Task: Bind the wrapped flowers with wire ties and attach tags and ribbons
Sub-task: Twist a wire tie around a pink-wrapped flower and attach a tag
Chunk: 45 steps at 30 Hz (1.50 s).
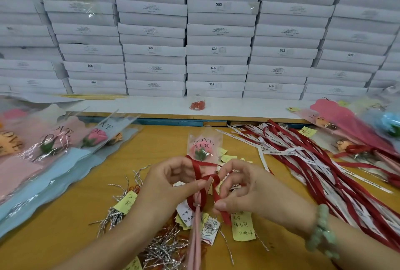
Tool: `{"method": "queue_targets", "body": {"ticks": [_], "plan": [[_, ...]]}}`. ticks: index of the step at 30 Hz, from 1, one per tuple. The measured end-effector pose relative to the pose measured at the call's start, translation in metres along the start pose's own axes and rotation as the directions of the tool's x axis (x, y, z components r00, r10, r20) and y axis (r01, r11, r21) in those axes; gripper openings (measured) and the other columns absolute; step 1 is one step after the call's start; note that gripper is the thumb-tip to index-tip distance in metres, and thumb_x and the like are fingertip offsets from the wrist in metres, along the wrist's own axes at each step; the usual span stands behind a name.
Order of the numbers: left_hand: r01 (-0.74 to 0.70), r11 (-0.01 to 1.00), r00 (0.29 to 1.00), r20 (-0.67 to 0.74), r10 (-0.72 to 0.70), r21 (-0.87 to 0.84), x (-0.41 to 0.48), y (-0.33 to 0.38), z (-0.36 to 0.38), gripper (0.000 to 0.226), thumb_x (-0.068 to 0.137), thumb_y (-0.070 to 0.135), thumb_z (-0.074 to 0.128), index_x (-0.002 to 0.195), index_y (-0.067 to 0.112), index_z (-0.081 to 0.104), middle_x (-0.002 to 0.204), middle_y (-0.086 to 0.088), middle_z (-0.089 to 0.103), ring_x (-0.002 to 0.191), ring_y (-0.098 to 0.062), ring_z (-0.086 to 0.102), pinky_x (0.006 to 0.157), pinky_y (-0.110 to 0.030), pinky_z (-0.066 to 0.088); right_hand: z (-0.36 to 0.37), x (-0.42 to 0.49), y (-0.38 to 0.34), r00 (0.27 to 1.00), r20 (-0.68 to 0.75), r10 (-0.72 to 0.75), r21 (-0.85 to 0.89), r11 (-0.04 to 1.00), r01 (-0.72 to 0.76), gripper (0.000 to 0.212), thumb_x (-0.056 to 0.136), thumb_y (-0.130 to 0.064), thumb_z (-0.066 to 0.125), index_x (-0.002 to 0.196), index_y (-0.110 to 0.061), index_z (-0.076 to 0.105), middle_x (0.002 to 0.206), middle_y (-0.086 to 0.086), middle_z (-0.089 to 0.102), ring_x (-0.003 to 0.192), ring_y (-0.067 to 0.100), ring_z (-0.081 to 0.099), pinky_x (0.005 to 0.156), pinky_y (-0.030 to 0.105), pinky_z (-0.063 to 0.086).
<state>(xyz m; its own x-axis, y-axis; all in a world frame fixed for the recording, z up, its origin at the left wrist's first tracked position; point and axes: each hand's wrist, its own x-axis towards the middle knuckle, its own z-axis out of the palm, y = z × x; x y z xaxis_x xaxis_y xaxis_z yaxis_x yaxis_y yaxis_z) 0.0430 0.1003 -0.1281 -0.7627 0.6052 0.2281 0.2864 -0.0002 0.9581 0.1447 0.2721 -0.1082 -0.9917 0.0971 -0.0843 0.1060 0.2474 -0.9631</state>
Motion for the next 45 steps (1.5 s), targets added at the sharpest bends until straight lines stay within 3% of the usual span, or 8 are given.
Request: {"method": "queue_targets", "body": {"ticks": [6, 11, 17, 22, 27, 31, 40, 45], "plan": [[0.039, 0.994, 0.999, 0.010, -0.038, -0.100, -0.003, 0.003, 0.003, 0.022, 0.061, 0.024, 0.083, 0.081, 0.022, 0.075, 0.084, -0.005, 0.074, 0.071, -0.025, 0.073, 0.066, -0.024, 0.058, 0.001, 0.003, 0.003, 0.998, -0.055, 0.021, 0.120, 0.993, -0.014, 0.044, 0.069, 0.000, 0.083, 0.104, -0.015, 0.063, 0.077, 0.006, 0.074, 0.064, 0.018, 0.067, 0.067, 0.034, 0.051], [0.038, 0.990, 0.999, 0.013, -0.036, -0.136, -0.005, 0.005, 0.006, 0.026, 0.059, 0.023, 0.084, 0.082, 0.017, 0.075, 0.082, -0.008, 0.074, 0.070, -0.025, 0.073, 0.065, -0.025, 0.058, 0.013, 0.003, 0.007, 0.987, -0.120, -0.104, 0.102, 0.988, 0.117, 0.046, 0.068, 0.003, 0.083, 0.106, -0.011, 0.059, 0.070, 0.003, 0.072, 0.059, 0.010, 0.066, 0.055, 0.018, 0.050], [0.052, 0.987, 0.998, 0.033, -0.047, -0.153, -0.007, 0.006, 0.007, 0.027, 0.054, 0.025, 0.084, 0.077, 0.018, 0.074, 0.082, -0.009, 0.074, 0.075, -0.026, 0.075, 0.068, -0.025, 0.059, 0.021, 0.004, 0.014, 0.929, -0.223, -0.295, -0.200, 0.947, 0.253, 0.046, 0.073, -0.009, 0.083, 0.101, -0.033, 0.057, 0.084, -0.006, 0.069, 0.070, 0.012, 0.066, 0.065, 0.026, 0.055], [0.054, 0.988, 0.997, 0.058, -0.046, -0.143, -0.007, 0.006, 0.006, 0.022, 0.057, 0.021, 0.083, 0.077, 0.018, 0.073, 0.083, -0.007, 0.074, 0.074, -0.023, 0.074, 0.067, -0.021, 0.056, 0.023, 0.006, 0.018, 0.905, -0.141, -0.402, -0.332, 0.880, 0.339, 0.044, 0.084, -0.010, 0.072, 0.116, -0.031, 0.051, 0.091, -0.013, 0.063, 0.086, 0.008, 0.065, 0.078, 0.026, 0.055], [0.039, 0.994, 0.994, 0.106, -0.028, -0.098, -0.009, 0.006, 0.007, 0.018, 0.069, 0.001, 0.082, 0.077, 0.012, 0.072, 0.081, -0.014, 0.074, 0.077, -0.027, 0.073, 0.072, -0.033, 0.061, 0.023, 0.006, 0.020, 0.923, -0.137, -0.359, -0.332, 0.895, 0.299, 0.042, 0.086, -0.004, 0.066, 0.114, -0.032, 0.053, 0.089, -0.011, 0.062, 0.074, 0.009, 0.064, 0.069, 0.029, 0.055], [0.045, 0.992, 0.993, 0.118, -0.032, -0.114, -0.009, 0.008, 0.008, 0.018, 0.064, 0.009, 0.084, 0.078, 0.013, 0.072, 0.080, -0.013, 0.075, 0.077, -0.026, 0.074, 0.067, -0.027, 0.059, 0.022, 0.007, 0.022, 0.942, -0.128, -0.310, -0.293, 0.919, 0.262, 0.046, 0.086, -0.002, 0.065, 0.115, -0.036, 0.054, 0.091, -0.004, 0.068, 0.077, 0.017, 0.069, 0.071, 0.040, 0.058], [-0.025, 0.999, 0.991, 0.130, 0.030, -0.043, -0.009, 0.007, 0.008, 0.019, 0.069, 0.008, 0.085, 0.078, 0.020, 0.073, 0.083, -0.006, 0.074, 0.088, -0.020, 0.070, 0.086, -0.037, 0.058, 0.020, 0.006, 0.021, 0.924, -0.102, -0.368, -0.305, 0.896, 0.323, 0.049, 0.084, 0.003, 0.061, 0.118, -0.032, 0.055, 0.088, -0.009, 0.070, 0.079, 0.010, 0.067, 0.070, 0.023, 0.050], [-0.024, 0.998, 0.992, 0.121, 0.031, -0.061, -0.008, 0.008, 0.007, 0.021, 0.061, 0.018, 0.083, 0.080, 0.018, 0.073, 0.083, -0.005, 0.074, 0.086, -0.017, 0.071, 0.082, -0.026, 0.056, 0.018, 0.006, 0.022, 0.918, -0.094, -0.385, -0.353, 0.875, 0.331, 0.042, 0.085, -0.002, 0.065, 0.114, -0.031, 0.057, 0.089, -0.016, 0.064, 0.081, 0.006, 0.064, 0.065, 0.018, 0.048]]}}
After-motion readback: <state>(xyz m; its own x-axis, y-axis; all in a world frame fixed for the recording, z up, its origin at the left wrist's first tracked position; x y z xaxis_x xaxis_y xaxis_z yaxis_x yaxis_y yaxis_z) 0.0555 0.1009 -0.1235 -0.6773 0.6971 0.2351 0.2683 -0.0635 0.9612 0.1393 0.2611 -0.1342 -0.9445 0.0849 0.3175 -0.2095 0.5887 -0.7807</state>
